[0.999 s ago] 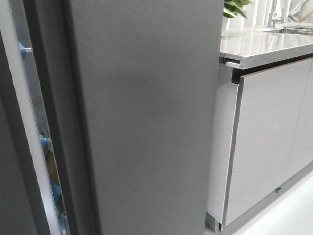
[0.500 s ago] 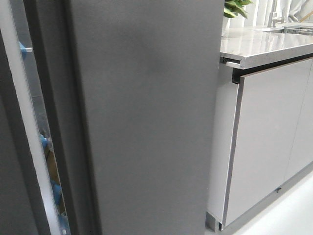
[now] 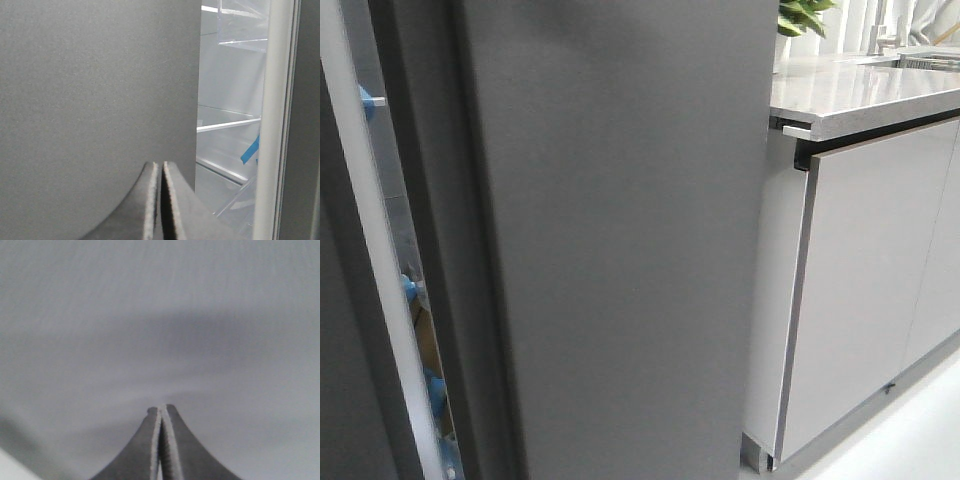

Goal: Close fridge door
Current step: 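Push the door fully shut against the fridge body with both grippers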

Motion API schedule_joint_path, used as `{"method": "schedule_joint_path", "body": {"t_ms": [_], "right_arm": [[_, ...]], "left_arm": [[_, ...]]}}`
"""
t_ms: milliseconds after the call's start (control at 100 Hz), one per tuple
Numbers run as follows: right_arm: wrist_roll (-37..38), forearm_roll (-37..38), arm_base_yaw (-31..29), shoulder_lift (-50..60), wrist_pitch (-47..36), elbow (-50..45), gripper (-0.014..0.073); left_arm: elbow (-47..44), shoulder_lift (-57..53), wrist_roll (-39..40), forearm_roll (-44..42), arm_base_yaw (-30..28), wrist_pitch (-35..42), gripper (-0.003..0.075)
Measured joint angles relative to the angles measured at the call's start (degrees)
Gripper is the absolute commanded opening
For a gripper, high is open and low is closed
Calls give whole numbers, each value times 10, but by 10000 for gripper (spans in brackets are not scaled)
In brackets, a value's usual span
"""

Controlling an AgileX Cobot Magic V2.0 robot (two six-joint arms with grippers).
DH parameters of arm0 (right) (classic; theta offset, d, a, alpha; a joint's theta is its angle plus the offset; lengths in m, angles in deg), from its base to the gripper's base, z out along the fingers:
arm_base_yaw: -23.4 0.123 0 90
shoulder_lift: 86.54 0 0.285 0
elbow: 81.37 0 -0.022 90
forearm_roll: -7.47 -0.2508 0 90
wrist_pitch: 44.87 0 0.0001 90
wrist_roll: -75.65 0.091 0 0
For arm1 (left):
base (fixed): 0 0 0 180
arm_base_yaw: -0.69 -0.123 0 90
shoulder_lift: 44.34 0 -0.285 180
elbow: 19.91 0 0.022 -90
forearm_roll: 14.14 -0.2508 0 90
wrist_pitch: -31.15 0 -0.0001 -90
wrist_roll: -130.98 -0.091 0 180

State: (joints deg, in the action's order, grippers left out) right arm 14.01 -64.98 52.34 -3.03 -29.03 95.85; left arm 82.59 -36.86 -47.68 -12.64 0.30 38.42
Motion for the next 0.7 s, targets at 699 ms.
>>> {"method": "schedule_joint_path", "body": {"t_ms": [699], "right_arm": [[-1, -1, 11, -230, 0, 267, -46]], "left_arm": [[0, 0, 0, 0, 0, 0, -20]]}}
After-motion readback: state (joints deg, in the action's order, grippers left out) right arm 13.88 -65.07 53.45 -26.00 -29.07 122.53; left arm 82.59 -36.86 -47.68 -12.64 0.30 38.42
